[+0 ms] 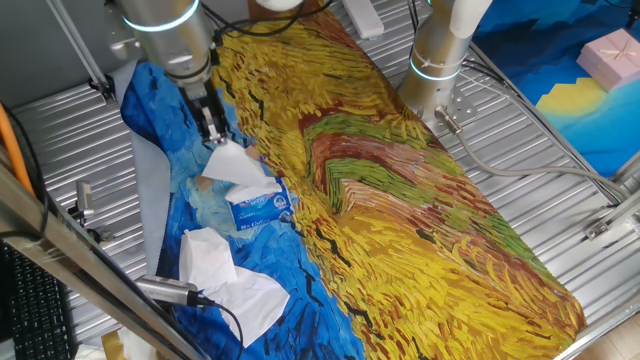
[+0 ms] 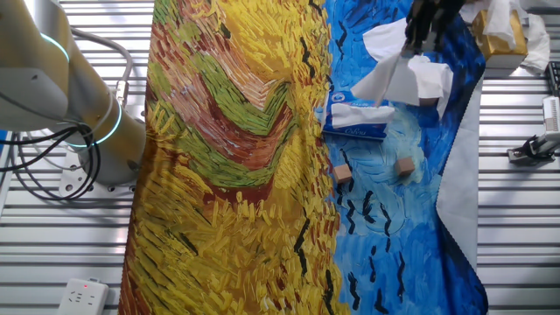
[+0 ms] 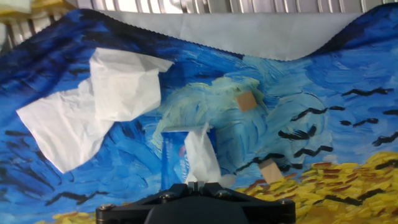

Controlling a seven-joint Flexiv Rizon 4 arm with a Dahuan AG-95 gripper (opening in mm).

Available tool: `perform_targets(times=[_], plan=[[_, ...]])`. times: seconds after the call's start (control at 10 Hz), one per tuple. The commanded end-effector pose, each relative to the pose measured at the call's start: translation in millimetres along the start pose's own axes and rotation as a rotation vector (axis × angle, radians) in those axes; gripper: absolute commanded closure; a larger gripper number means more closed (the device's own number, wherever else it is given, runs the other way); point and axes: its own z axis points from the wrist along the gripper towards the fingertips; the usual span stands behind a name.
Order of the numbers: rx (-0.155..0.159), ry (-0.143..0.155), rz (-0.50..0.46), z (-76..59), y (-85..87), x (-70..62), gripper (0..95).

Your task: Pull out a napkin

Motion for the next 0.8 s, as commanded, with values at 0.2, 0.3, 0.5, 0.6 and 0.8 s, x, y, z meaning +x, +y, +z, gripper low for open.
perform_targets(times=[0.2,0.3,0.5,0.6,0.8], plan=[[0.006,0.020,0.025,-1.7,16.0,-12.1,95.0],[0.006,0.019,0.039,1.3,24.2,-14.8,95.0],[0.016,0.018,0.060,4.9,45.2,-20.6,95.0],[0.021,0.020,0.060,4.6,53.4,-22.7,95.0],[0.011,0.026,0.059,2.7,65.0,-27.5,95.0]])
